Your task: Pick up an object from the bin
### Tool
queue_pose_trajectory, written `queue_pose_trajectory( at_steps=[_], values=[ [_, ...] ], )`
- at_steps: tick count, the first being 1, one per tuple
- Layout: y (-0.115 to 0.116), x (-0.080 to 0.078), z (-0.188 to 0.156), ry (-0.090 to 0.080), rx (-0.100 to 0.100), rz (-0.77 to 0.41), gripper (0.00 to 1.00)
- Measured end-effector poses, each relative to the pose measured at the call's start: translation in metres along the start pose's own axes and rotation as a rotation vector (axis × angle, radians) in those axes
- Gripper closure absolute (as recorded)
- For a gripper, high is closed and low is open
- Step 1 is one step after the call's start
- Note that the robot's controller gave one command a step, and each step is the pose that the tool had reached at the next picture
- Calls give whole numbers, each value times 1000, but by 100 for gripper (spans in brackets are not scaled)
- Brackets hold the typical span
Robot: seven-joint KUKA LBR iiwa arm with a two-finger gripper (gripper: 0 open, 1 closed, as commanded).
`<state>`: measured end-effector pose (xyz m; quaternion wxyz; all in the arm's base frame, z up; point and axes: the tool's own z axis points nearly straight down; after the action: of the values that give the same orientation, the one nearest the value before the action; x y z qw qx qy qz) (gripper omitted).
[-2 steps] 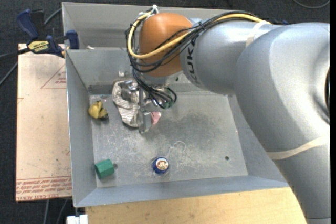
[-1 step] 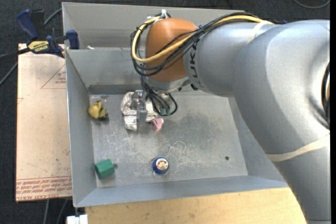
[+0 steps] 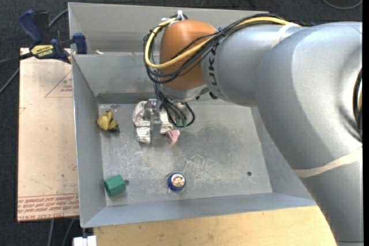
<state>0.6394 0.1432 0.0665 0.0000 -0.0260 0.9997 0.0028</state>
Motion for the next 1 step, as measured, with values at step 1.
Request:
queue_pose_trajectory(
  at_steps=[1],
  values=[
    [0,1,-4,2,0,0,100]
  ],
)
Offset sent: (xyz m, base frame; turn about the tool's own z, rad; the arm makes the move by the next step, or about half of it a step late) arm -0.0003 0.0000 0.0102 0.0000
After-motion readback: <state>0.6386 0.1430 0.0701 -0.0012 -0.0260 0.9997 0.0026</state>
